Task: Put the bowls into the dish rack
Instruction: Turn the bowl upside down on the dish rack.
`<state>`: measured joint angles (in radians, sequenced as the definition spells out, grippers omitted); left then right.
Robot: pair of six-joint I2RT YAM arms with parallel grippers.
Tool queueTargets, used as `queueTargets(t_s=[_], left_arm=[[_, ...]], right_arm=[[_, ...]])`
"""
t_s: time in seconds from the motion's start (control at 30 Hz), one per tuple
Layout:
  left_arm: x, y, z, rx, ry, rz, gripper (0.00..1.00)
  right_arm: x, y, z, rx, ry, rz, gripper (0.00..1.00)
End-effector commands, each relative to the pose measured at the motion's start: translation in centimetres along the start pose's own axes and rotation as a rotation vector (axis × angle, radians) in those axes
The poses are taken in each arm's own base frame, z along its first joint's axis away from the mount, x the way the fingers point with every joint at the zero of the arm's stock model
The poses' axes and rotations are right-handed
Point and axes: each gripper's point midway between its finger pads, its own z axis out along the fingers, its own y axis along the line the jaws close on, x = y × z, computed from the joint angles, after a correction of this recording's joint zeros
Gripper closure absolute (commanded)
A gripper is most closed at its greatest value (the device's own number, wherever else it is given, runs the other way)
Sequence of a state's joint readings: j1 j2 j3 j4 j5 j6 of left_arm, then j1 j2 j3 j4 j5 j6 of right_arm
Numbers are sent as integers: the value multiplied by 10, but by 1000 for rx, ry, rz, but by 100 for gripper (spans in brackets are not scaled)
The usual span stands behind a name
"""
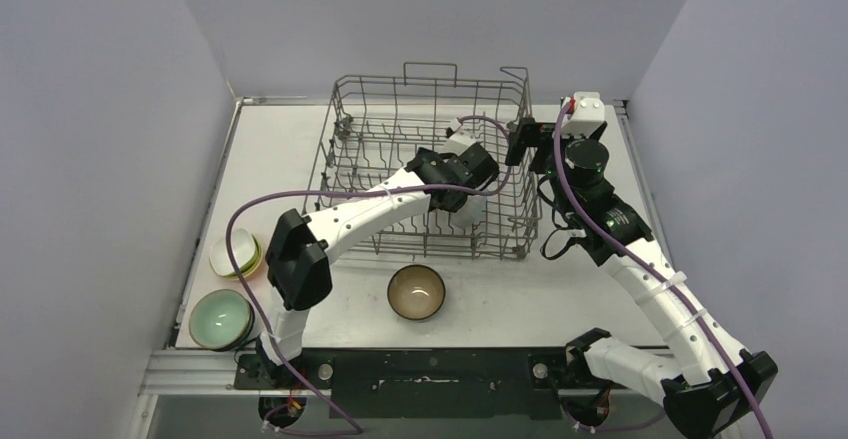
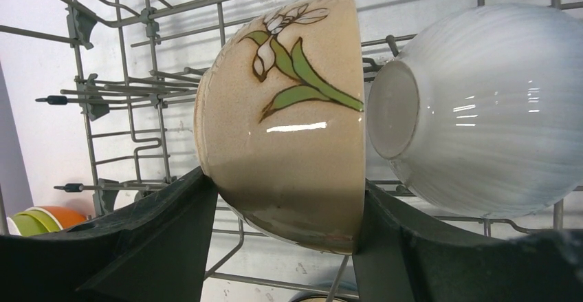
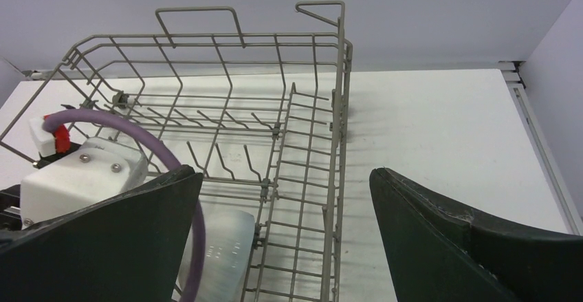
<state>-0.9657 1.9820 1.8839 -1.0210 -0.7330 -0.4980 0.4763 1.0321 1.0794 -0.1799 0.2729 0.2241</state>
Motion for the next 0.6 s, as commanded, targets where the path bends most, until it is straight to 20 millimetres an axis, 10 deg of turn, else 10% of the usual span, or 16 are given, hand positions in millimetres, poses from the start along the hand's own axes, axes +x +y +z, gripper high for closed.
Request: queueTargets(t_s=[0.0, 0.57], left_arm=[[6, -34, -9, 108, 35, -10, 97], [27, -55, 0, 164, 115, 40, 86]], right_arm=[[-10, 5, 1, -24, -38, 23, 0], [-8, 12, 1, -61, -32, 25, 0]])
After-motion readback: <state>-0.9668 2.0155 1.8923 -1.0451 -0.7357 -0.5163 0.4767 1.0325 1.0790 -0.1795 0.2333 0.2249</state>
